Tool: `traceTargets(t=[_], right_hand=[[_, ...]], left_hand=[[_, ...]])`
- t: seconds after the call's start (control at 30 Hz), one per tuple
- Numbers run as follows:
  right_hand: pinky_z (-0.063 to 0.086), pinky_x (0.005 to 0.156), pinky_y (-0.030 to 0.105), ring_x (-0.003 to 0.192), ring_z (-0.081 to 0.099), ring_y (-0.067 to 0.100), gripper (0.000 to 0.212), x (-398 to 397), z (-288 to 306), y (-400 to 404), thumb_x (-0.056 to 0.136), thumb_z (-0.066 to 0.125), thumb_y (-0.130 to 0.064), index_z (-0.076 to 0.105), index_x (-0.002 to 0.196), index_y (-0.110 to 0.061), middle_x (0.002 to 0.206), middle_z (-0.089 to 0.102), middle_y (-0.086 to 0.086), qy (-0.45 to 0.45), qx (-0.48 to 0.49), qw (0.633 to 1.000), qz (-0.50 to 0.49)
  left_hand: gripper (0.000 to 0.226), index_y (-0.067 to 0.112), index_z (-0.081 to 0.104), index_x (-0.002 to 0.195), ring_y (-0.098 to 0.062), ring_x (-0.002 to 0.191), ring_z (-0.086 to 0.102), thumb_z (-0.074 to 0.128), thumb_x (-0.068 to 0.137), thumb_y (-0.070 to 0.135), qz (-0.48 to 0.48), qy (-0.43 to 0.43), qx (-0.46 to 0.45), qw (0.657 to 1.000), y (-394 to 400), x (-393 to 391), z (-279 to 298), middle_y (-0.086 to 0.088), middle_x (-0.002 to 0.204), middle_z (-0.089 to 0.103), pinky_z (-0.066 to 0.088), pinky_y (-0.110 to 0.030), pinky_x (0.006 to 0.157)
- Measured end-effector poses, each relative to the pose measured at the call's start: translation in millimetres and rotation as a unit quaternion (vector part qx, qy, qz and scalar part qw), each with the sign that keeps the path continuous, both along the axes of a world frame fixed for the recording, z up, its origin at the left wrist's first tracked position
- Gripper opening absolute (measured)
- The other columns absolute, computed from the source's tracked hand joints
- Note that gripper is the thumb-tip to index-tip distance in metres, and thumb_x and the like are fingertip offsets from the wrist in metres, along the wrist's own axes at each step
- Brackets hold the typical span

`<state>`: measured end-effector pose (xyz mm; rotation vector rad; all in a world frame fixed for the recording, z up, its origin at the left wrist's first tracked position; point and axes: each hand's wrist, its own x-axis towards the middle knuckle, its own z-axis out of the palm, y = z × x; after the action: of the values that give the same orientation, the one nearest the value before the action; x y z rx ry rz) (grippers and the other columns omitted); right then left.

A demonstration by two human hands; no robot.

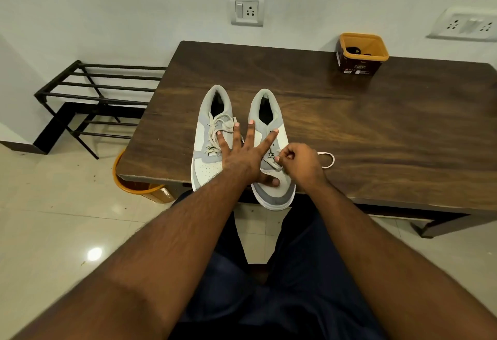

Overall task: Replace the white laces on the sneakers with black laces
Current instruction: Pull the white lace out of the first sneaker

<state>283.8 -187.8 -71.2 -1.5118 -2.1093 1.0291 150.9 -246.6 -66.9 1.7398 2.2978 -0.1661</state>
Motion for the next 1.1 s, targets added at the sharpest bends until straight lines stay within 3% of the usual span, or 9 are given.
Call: traceTargets(t=[0.13, 0.27, 0.33, 0.53, 0.67, 0.77, 0.87, 1.0, 1.1], right_hand=[[0.044, 0.064, 0.024, 0.06, 0.057, 0.01, 0.019, 5.1, 5.2, -1.5, 0.085, 0.066, -0.008, 0.066, 0.067, -0.013, 0.061, 0.06, -0.007, 0.003, -0.021, 0.999, -0.029], [0.052, 0.06, 0.033, 0.059, 0.058, 0.024, 0.009, 12.1, 16.9, 3.4, 0.083, 0.062, -0.004, 0.069, 0.077, -0.005, 0.07, 0.065, 0.011, -0.131, -0.092, 0.987, 0.008], [0.054, 0.065, 0.034, 0.069, 0.063, 0.028, 0.005, 9.1, 24.8, 5.2, 0.083, 0.062, -0.01, 0.067, 0.08, -0.01, 0.081, 0.068, 0.012, -0.184, -0.071, 0.98, 0.026], [0.054, 0.076, 0.038, 0.086, 0.065, 0.026, 0.011, -3.9, 22.8, 1.9, 0.084, 0.068, -0.023, 0.063, 0.079, -0.015, 0.089, 0.071, 0.007, -0.126, 0.0, 0.991, 0.041], [0.054, 0.082, 0.04, 0.09, 0.066, 0.026, 0.016, -1.1, 14.5, 8.7, 0.087, 0.06, -0.011, 0.062, 0.071, -0.015, 0.09, 0.072, 0.008, -0.092, -0.021, 0.995, 0.035], [0.05, 0.079, 0.035, 0.093, 0.062, 0.028, 0.017, 14.7, 11.9, 16.6, 0.091, 0.048, -0.014, 0.061, 0.082, -0.017, 0.098, 0.068, 0.006, -0.135, 0.008, 0.991, -0.02], [0.046, 0.076, 0.034, 0.092, 0.059, 0.028, 0.012, 27.8, 10.1, 19.8, 0.092, 0.05, -0.017, 0.06, 0.086, -0.02, 0.101, 0.064, 0.005, -0.183, 0.044, 0.981, -0.047], [0.045, 0.076, 0.033, 0.089, 0.056, 0.021, 0.004, 14.7, 9.1, 14.6, 0.087, 0.062, -0.016, 0.062, 0.085, -0.02, 0.096, 0.059, 0.002, -0.095, 0.112, 0.987, 0.058], [0.048, 0.079, 0.038, 0.092, 0.058, 0.027, 0.012, 4.3, 7.1, 13.9, 0.092, 0.056, -0.019, 0.064, 0.083, -0.018, 0.098, 0.057, 0.007, -0.124, 0.112, 0.981, 0.1]], left_hand=[[0.125, 0.052, -0.029, 0.142, -0.04, 0.141, -0.032, 0.062, 0.062, 0.083, 0.001, 0.001, 0.004, 1.0, 0.4, -1.1, -1.2, -0.007, 0.156, -0.035, -0.019, -0.07, 0.104], [0.126, 0.051, -0.028, 0.143, -0.039, 0.141, -0.034, 0.063, 0.062, 0.083, 0.006, 0.01, 0.009, 1.0, 0.8, 0.8, -2.3, -0.007, 0.157, -0.034, -0.022, -0.07, 0.102], [0.126, 0.05, -0.028, 0.143, -0.039, 0.14, -0.035, 0.063, 0.062, 0.083, 0.005, 0.015, 0.011, 1.0, -0.2, 1.2, -2.3, -0.009, 0.157, -0.033, -0.023, -0.069, 0.101], [0.125, 0.046, -0.028, 0.144, -0.039, 0.14, -0.036, 0.058, 0.063, 0.085, 0.001, 0.039, 0.008, 0.999, 0.4, 4.0, -2.0, -0.012, 0.158, -0.031, -0.024, -0.068, 0.102], [0.126, 0.046, -0.029, 0.144, -0.038, 0.14, -0.035, 0.06, 0.064, 0.084, 0.001, 0.04, 0.005, 0.999, 0.7, 4.7, -0.9, -0.013, 0.158, -0.031, -0.024, -0.068, 0.103], [0.127, 0.045, -0.03, 0.144, -0.038, 0.14, -0.036, 0.061, 0.064, 0.083, 0.002, 0.037, 0.005, 0.999, 1.3, 4.8, -2.0, -0.013, 0.157, -0.032, -0.025, -0.068, 0.102], [0.128, 0.045, -0.03, 0.144, -0.038, 0.139, -0.036, 0.061, 0.064, 0.083, 0.003, 0.037, 0.006, 0.999, 1.4, 4.7, -3.3, -0.013, 0.157, -0.032, -0.026, -0.068, 0.101], [0.127, 0.046, -0.03, 0.144, -0.038, 0.14, -0.035, 0.062, 0.064, 0.082, 0.006, 0.033, 0.009, 0.999, 1.1, 5.3, -2.9, -0.012, 0.158, -0.031, -0.025, -0.068, 0.101], [0.127, 0.047, -0.03, 0.143, -0.038, 0.141, -0.035, 0.063, 0.064, 0.081, 0.009, 0.031, 0.006, 0.999, 1.0, 6.8, -1.4, -0.012, 0.158, -0.031, -0.023, -0.069, 0.103]])
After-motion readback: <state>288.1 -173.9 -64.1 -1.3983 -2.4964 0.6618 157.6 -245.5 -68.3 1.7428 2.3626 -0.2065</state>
